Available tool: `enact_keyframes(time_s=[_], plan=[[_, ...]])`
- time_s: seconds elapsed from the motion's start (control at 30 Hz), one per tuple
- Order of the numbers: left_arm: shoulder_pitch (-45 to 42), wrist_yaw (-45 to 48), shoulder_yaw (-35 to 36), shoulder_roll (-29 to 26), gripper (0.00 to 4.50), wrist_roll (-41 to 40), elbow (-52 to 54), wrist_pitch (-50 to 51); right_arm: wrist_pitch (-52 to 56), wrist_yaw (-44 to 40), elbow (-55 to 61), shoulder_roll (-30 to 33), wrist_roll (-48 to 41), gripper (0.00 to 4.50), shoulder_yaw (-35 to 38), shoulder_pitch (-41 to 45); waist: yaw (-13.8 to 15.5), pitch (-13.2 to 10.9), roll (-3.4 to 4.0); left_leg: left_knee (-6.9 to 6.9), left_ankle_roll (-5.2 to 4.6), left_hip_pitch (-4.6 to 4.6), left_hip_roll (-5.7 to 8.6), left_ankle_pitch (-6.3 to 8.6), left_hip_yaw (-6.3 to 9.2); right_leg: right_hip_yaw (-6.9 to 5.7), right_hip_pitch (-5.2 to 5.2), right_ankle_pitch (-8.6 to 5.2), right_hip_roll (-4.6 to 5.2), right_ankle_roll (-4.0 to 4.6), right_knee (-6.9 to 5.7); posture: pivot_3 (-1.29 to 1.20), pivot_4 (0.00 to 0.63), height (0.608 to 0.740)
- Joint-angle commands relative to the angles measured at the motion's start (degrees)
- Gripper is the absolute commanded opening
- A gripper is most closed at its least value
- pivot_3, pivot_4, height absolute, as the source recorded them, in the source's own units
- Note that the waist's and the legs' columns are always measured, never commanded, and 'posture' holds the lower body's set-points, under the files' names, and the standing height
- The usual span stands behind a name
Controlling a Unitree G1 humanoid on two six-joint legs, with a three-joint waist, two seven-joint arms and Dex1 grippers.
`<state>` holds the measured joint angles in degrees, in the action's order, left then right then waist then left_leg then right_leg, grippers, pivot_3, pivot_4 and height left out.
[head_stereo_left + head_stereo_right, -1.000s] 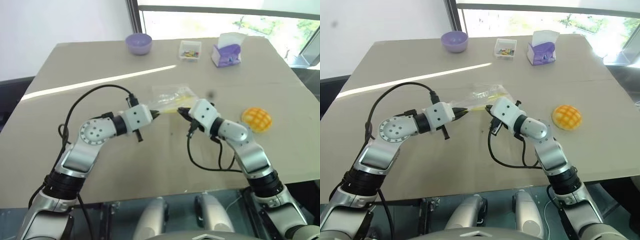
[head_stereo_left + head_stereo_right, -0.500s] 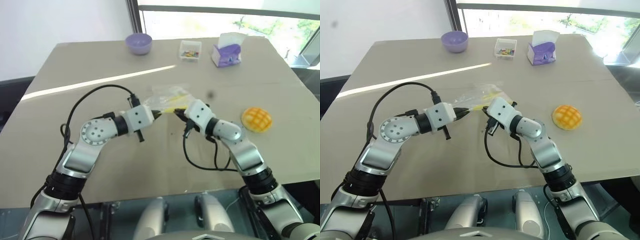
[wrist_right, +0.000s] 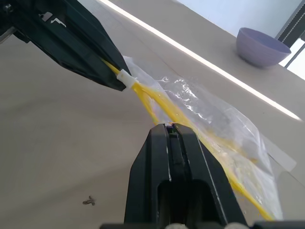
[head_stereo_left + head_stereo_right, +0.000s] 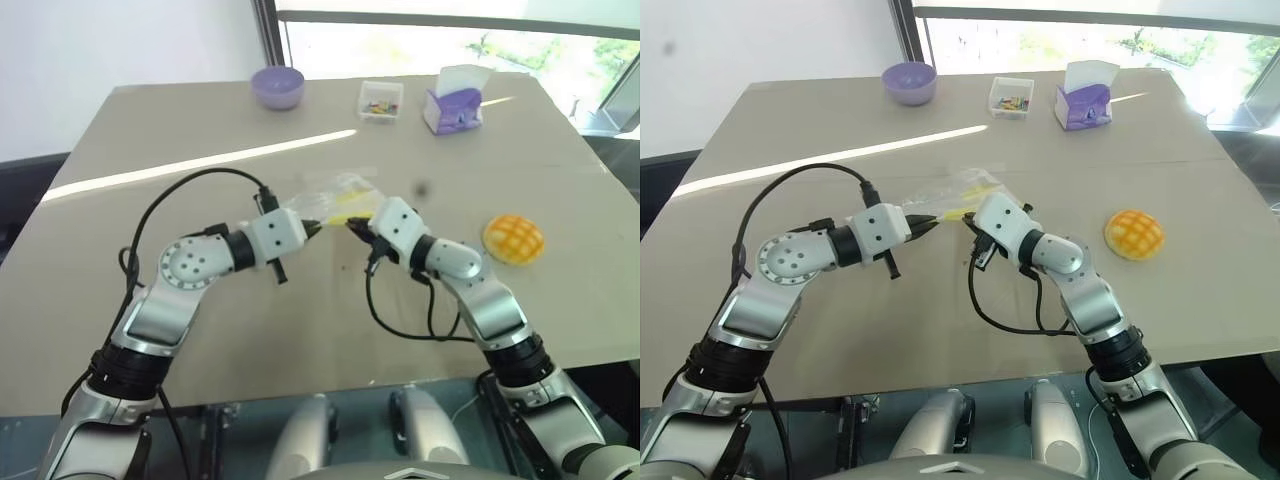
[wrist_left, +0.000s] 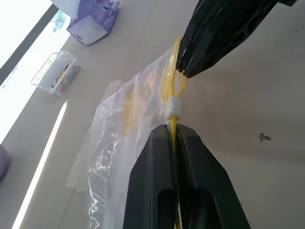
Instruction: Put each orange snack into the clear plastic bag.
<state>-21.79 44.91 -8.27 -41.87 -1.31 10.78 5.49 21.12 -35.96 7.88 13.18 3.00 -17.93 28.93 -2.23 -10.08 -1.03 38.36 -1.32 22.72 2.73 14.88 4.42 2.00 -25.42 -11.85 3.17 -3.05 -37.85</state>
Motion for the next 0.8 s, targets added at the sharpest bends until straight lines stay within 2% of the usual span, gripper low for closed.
enact_keyframes(time_s=[0.03, 0.37, 0.67, 0.73, 0.8], plan=[[-0.7, 0.5, 1.7, 0.1, 0.00, -0.7, 2.5, -0.4, 0.4, -0.4, 2.3, 0.3, -1.3, 0.03, 0.9, 0.7, 0.0, 0.0, 0.00, 0.00, 0.00, 0.00, 0.00, 0.00, 0.00, 0.00, 0.00, 0.00, 0.00, 0.00, 0.00, 0.00, 0.150, 0.740], [0.6, 2.9, 1.0, -0.2, 0.00, -0.7, 3.3, -4.1, 0.3, 1.1, -0.6, -1.8, -3.4, 0.03, 1.8, 1.7, 0.0, 0.0, 0.00, 0.00, 0.00, 0.00, 0.00, 0.00, 0.00, 0.00, 0.00, 0.00, 0.00, 0.00, 0.00, 0.00, 0.150, 0.740], [3.1, 4.9, 1.1, -1.0, 0.00, 0.4, 2.1, -11.0, 6.2, 2.3, -6.5, -9.0, -12.1, 0.03, 6.9, 2.7, -0.1, 0.0, 0.01, -0.01, 0.00, 0.00, -0.02, 0.00, 0.01, 0.01, 0.00, 0.01, 0.00, 0.01, 0.00, 0.00, 0.150, 0.740], [3.3, 4.8, 1.2, -0.9, 0.00, 0.5, 1.7, -11.4, 3.1, 3.6, -8.9, -9.8, -10.9, 0.03, 6.7, 3.1, -0.1, 0.0, 0.01, -0.01, -0.01, 0.00, -0.01, 0.01, 0.01, 0.01, 0.00, 0.01, 0.01, 0.01, 0.00, 0.00, 0.150, 0.740], [3.2, 4.5, 1.5, -0.6, 0.00, 0.2, 1.4, -10.7, -4.9, 6.1, -11.9, -7.9, -4.0, 0.03, 3.0, 4.1, -0.1, 0.0, 0.02, -0.01, -0.01, 0.00, -0.01, 0.01, 0.00, 0.01, -0.01, 0.01, 0.01, 0.01, 0.00, 0.00, 0.150, 0.740]])
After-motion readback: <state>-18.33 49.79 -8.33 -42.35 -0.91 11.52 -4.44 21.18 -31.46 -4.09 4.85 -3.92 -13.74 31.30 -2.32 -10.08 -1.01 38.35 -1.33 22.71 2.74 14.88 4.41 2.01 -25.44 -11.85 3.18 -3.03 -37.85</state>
